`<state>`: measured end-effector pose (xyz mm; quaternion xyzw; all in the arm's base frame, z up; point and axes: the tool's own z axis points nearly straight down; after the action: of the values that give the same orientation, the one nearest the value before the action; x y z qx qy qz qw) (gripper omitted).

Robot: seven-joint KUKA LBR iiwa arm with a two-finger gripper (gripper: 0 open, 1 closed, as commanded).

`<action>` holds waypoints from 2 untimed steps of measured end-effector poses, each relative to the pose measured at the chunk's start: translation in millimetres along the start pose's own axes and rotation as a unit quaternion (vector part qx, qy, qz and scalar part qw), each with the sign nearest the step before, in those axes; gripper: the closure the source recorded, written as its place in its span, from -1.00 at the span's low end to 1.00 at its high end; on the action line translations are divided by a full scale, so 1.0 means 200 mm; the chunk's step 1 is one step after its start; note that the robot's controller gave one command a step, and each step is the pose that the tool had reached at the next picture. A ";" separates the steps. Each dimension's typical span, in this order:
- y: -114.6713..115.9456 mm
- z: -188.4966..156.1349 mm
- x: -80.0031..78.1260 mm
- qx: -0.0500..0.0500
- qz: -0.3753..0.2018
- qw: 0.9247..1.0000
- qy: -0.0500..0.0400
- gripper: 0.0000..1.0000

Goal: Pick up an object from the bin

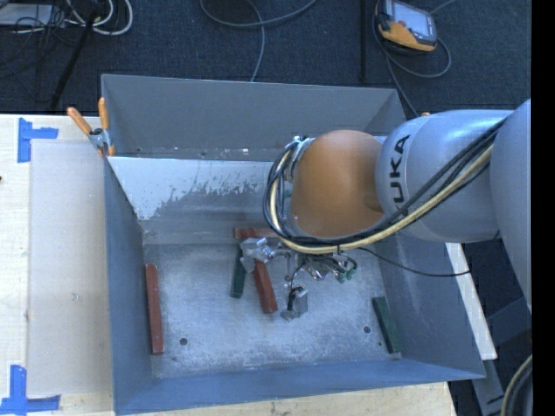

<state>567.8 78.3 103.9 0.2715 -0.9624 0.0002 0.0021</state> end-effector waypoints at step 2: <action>-0.08 0.15 -0.19 0.001 -0.260 0.966 -0.007 1.00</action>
Offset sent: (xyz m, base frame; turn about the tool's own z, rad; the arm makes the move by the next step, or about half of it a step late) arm 0.0388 0.0048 -0.0339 -0.5331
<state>608.8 85.2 72.7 0.5125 -0.8587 -0.0011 -0.0046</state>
